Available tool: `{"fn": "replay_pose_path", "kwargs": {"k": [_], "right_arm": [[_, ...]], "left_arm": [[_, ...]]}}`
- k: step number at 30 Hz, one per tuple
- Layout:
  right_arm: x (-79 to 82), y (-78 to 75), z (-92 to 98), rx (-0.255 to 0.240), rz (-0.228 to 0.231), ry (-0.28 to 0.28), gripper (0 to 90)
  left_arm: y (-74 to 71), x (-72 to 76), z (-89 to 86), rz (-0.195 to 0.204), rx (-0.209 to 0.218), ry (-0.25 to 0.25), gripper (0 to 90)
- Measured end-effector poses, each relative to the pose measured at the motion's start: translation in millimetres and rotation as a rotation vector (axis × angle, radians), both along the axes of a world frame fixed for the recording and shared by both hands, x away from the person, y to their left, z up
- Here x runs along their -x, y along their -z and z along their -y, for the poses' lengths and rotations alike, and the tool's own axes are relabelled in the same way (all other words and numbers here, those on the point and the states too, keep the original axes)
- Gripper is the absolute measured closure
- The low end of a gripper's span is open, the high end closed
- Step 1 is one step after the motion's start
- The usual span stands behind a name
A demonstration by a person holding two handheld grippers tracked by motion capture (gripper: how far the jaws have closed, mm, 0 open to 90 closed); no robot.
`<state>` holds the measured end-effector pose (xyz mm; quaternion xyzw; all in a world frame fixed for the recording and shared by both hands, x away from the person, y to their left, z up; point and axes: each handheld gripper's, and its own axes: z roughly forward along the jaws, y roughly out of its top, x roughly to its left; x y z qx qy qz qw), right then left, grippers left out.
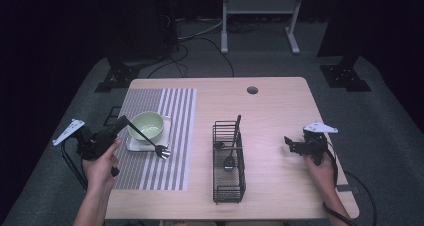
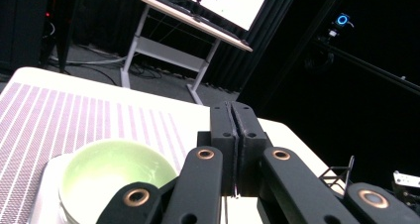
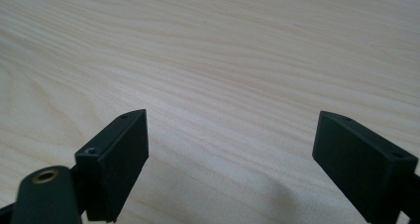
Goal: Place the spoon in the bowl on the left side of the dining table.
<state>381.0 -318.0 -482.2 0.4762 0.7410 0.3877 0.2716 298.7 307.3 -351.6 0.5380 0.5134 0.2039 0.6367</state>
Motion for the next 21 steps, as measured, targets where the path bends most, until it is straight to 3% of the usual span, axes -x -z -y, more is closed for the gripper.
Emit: {"fn": "replay_pose_path", "kwargs": {"k": [21], "right_arm": [[0.0, 0.0, -0.2, 0.002, 0.001, 0.001, 13.1]], "left_arm": [[-8.5, -10.1, -19.7, -0.007, -0.028, -0.084, 89.5]]}}
